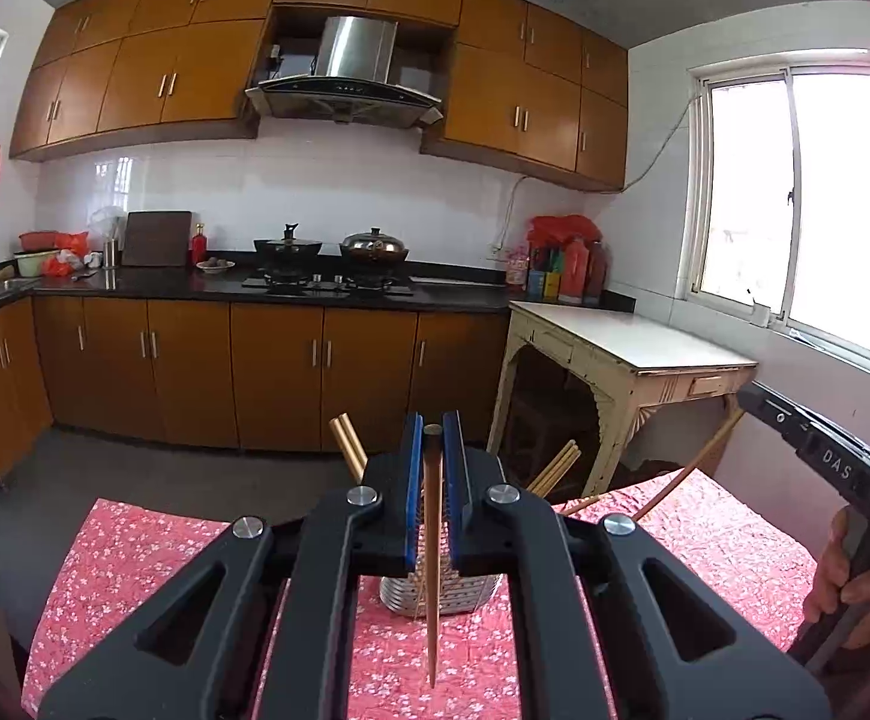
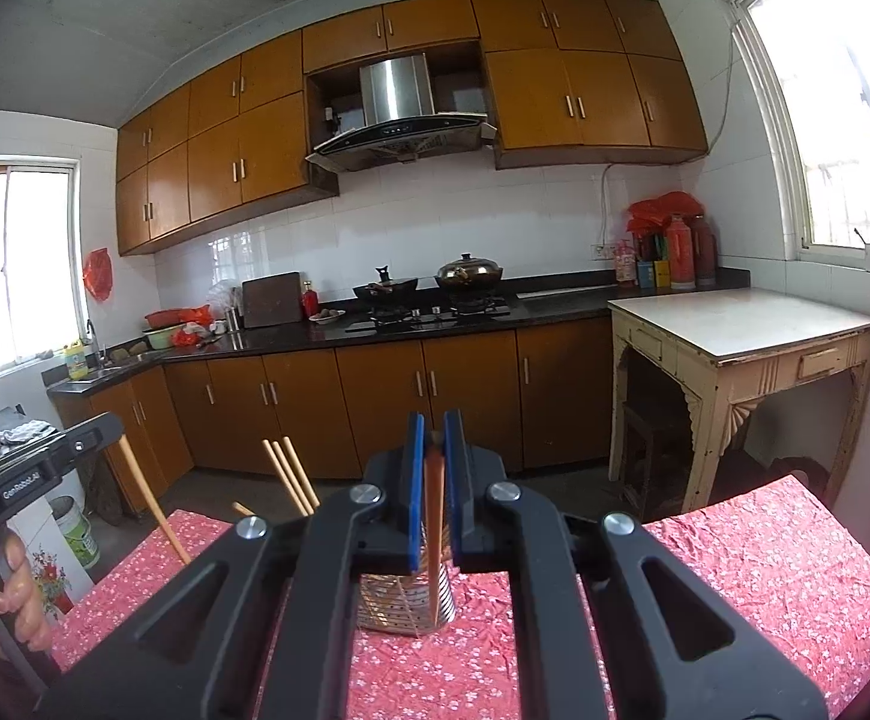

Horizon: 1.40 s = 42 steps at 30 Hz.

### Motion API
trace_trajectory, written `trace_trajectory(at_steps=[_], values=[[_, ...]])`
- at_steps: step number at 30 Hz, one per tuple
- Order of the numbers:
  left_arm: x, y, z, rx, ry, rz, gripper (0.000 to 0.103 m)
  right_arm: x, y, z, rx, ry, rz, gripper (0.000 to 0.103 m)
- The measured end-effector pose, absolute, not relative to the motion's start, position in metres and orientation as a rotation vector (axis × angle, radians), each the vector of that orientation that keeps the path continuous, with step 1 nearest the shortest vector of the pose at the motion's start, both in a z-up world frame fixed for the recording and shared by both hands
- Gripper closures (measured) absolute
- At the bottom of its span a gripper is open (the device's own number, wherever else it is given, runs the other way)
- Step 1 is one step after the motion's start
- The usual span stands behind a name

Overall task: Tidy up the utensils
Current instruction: 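Lower both chopsticks into the wire holder from above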

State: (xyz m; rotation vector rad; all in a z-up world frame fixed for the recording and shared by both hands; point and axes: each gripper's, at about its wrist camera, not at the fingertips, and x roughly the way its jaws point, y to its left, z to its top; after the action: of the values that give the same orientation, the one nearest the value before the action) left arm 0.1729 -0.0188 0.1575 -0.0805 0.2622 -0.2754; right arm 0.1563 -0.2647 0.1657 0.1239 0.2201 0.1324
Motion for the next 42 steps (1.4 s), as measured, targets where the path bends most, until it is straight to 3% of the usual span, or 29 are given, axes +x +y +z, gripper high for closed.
trace_trajectory(at_steps=[20, 42], values=[[0.229, -0.062, 0.218, -0.094, 0.097, -0.145, 0.096, 0.216, -0.228, 0.21, 0.106, 0.206, 0.184, 0.095], [0.311, -0.059, 0.155, -0.096, 0.233, -0.072, 0.096, 0.321, -0.217, 0.147, 0.147, 0.372, 0.184, 0.095]])
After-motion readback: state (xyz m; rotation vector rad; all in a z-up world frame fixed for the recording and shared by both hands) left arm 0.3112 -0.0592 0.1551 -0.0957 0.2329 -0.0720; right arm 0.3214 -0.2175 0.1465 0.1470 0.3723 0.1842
